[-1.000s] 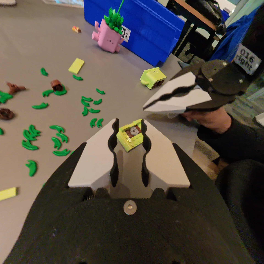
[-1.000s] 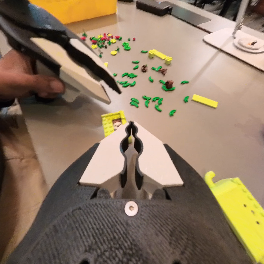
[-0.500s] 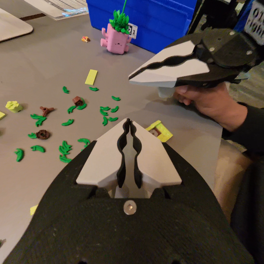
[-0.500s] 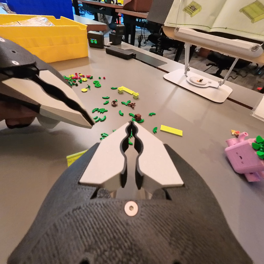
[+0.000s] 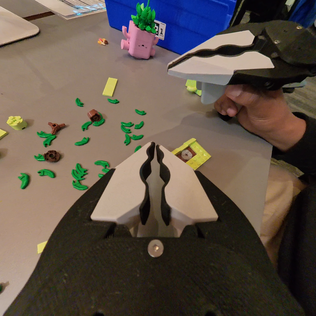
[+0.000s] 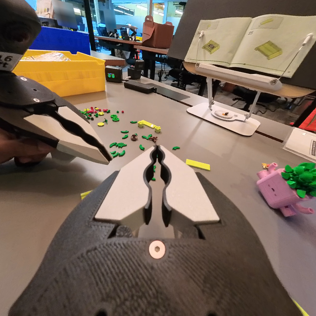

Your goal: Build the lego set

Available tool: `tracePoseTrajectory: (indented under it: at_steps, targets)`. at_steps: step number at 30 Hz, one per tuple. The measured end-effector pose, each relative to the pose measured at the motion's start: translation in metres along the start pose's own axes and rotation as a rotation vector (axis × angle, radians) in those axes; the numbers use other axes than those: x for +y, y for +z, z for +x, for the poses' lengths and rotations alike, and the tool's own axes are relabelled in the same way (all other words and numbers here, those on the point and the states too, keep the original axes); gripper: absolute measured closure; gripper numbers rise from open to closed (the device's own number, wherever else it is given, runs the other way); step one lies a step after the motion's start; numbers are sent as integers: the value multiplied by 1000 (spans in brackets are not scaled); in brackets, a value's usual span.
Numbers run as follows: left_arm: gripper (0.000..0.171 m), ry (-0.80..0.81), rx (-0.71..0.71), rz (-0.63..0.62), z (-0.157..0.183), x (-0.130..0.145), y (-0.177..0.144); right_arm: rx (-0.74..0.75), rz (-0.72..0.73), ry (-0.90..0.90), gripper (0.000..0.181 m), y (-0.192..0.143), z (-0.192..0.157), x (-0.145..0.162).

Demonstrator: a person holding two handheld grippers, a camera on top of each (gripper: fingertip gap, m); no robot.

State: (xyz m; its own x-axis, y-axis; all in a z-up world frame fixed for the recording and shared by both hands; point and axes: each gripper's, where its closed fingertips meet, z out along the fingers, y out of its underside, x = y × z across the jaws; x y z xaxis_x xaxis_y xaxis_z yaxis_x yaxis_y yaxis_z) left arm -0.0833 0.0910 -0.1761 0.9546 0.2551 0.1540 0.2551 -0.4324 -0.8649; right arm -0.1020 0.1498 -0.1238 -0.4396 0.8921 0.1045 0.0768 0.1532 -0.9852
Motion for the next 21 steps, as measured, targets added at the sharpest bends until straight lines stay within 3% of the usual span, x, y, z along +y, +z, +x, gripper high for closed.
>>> tracePoseTrajectory:
  at_steps: [12,18,21]
  targets:
    - [164,-26,30,15,1,-2,-1,7,43,12,181,-4,2,-5]
    - [169,32,171,181,28,-23,-14,30,9,29,181,-1,7,-1]
    - [169,85,224,190,41,-23,-15,39,0,34,181,0,9,0]
